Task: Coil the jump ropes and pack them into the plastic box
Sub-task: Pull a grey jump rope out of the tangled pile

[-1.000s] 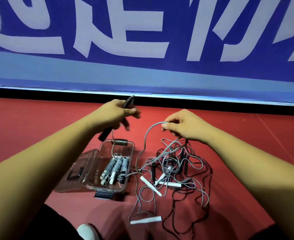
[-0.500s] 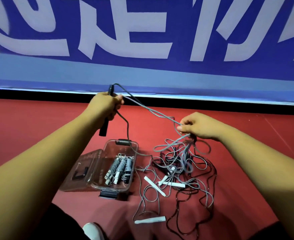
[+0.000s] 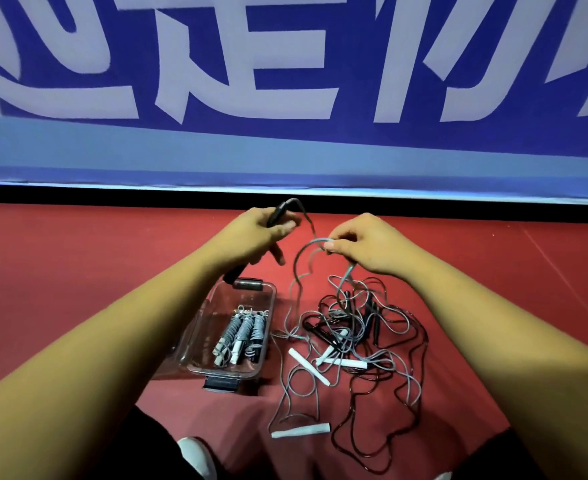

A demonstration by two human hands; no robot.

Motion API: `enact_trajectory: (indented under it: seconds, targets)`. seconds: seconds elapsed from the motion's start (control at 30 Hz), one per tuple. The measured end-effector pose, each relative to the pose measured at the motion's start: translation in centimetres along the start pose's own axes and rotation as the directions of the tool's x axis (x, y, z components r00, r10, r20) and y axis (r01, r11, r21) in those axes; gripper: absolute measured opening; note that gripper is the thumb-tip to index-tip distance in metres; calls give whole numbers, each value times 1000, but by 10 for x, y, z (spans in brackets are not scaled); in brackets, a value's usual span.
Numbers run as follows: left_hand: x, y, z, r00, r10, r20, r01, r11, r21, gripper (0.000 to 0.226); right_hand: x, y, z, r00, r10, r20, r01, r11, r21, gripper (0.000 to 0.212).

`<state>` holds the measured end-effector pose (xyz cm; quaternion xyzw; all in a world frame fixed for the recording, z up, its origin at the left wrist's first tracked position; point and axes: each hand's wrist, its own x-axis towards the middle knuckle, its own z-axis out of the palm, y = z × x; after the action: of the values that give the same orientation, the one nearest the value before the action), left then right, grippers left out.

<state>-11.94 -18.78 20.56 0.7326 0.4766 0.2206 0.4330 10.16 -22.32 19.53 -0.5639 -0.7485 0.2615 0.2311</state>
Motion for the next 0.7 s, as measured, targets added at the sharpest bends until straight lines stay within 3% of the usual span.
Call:
enact_trajectory:
  seconds: [0.13,0.2,0.3,0.37,0.5,0.57,0.7]
  targets:
    - [1,6,8,995,-12,100,14,1000,-19,29,1,-16,-6,996,-11,-93,25,988,152,19]
    - [4,6,7,996,-12,94,17,999,-48,27,1,-17,-7,997,-13,-74,24,987,158,17]
    - [14,3,2,999,-48,-24,46,993,-106,28,2,-4,-3,1000,6,-2,-6,990,141,16]
    - [21,-2,-7,983,-126,-133,91,965,-245,29,3,13,-1,997,39,60,-45,993,105,20]
    - [27,-23,-43,908,-270,-319,115,895,-430,29,-2,65,-1,956,227,184,-235,972,18,21]
    - [28,-39,-55,899,-301,-319,176,914,-366,25,-7,84,-3,936,313,162,-326,943,62,23]
    - [27,-52,-53,936,-331,-115,337,941,34,19,-4,84,-9,955,294,20,-294,943,156,21]
